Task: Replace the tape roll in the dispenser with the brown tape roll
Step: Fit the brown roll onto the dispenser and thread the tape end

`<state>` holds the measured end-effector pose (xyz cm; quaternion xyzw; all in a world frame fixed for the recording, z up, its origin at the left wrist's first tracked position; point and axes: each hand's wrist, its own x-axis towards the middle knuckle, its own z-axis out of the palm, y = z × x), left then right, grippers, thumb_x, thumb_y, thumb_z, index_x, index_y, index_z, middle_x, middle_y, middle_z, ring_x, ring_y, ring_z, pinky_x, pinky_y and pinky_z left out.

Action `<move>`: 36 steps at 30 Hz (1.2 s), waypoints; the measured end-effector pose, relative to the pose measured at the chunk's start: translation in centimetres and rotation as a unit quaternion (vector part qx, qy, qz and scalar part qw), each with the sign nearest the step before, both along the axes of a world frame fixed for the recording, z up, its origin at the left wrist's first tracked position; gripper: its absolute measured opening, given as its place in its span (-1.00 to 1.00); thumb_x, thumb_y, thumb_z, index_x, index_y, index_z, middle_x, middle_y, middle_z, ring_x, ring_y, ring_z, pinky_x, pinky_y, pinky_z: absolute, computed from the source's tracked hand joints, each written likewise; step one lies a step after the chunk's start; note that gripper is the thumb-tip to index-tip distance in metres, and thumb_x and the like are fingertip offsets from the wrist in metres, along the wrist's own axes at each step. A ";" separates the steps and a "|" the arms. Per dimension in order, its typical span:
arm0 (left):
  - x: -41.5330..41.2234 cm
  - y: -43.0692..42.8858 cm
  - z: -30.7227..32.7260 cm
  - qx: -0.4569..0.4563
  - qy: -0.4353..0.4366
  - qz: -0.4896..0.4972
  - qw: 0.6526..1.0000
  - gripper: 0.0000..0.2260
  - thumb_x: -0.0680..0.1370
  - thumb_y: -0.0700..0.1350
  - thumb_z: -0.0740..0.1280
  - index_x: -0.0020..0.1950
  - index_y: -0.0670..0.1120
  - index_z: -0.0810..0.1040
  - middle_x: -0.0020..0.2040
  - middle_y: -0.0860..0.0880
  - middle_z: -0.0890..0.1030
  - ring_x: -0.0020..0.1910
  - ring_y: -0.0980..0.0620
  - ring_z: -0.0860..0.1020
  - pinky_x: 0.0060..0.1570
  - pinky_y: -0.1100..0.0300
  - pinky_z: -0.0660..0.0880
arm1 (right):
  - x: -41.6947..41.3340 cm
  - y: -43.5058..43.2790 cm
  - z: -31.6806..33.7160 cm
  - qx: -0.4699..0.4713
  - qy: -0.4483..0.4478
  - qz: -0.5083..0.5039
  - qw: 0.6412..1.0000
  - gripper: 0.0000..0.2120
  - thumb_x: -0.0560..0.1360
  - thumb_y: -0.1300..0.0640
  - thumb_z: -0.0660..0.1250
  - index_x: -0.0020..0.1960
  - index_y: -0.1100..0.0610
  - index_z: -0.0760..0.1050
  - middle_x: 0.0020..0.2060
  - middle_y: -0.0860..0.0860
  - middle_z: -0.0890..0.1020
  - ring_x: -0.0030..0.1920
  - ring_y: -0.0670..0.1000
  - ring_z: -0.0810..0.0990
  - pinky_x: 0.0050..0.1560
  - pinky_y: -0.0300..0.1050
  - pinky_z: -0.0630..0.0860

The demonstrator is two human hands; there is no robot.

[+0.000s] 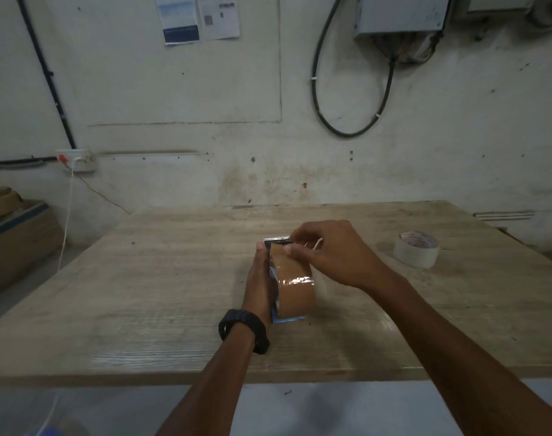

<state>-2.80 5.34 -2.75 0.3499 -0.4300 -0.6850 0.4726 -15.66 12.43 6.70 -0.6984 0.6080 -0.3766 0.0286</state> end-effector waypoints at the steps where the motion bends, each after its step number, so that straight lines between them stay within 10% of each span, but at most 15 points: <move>1: 0.0 -0.2 0.0 0.005 -0.003 0.002 1.000 -0.03 0.10 0.65 0.33 0.27 0.00 0.65 0.15 -0.23 0.70 0.15 -0.30 0.64 0.27 -0.35 0.50 | 0.2 -0.1 0.2 0.002 0.011 0.003 1.000 -0.84 0.48 -0.06 0.44 -0.03 0.00 0.69 -0.17 -0.15 0.70 -0.13 -0.18 0.62 -0.07 -0.21 0.52; 10: 0.1 -0.3 0.3 -0.005 -0.015 -0.010 1.000 -0.23 0.32 0.53 0.23 0.23 0.00 0.66 0.11 -0.19 0.72 0.11 -0.23 0.67 0.25 -0.25 0.55 | 1.0 -0.9 1.9 0.058 0.065 0.014 0.996 -0.87 0.54 0.10 0.40 0.02 0.08 0.71 -0.11 -0.03 0.74 -0.13 -0.13 0.65 -0.16 -0.33 0.46; 17: 0.2 -1.0 -0.7 -0.014 -0.023 -0.042 0.999 -0.18 0.26 0.60 0.30 0.26 0.04 0.67 0.17 -0.17 0.71 0.15 -0.18 0.66 0.31 -0.26 0.51 | 1.5 -1.2 1.3 0.031 0.120 -0.013 0.992 -0.86 0.57 0.08 0.34 0.01 0.08 0.67 -0.12 -0.01 0.71 -0.12 -0.04 0.63 -0.04 0.01 0.60; 29: 0.3 -1.5 -0.8 -0.020 0.004 -0.079 0.997 -0.37 0.60 0.39 0.08 0.35 -0.04 0.58 -0.05 -0.09 0.73 -0.20 0.00 0.72 -0.33 0.15 0.59 | 2.3 -0.5 0.8 -0.007 0.122 -0.042 0.992 -0.96 0.54 0.22 0.37 -0.03 0.12 0.58 -0.16 0.00 0.69 -0.15 -0.04 0.62 -0.12 0.00 0.59; 33: 0.4 -1.0 -0.6 -0.027 -0.010 -0.073 0.997 -0.41 0.59 0.40 0.09 0.25 0.01 0.65 0.00 -0.10 0.76 -0.11 -0.04 0.73 -0.25 0.11 0.62 | 2.3 -0.2 0.7 -0.010 0.127 -0.049 0.991 -0.89 0.49 0.27 0.37 0.02 0.16 0.56 -0.11 0.05 0.71 -0.09 0.02 0.66 -0.09 0.03 0.62; 36: 0.3 -1.0 -0.5 -0.034 -0.019 -0.062 0.997 -0.33 0.45 0.53 0.18 0.29 0.10 0.64 0.20 -0.18 0.70 0.16 -0.19 0.67 0.17 -0.17 0.58 | 2.3 -0.2 0.8 -0.004 0.133 -0.055 0.990 -0.87 0.50 0.27 0.37 0.04 0.18 0.55 -0.10 0.07 0.71 -0.09 0.04 0.66 -0.09 0.03 0.62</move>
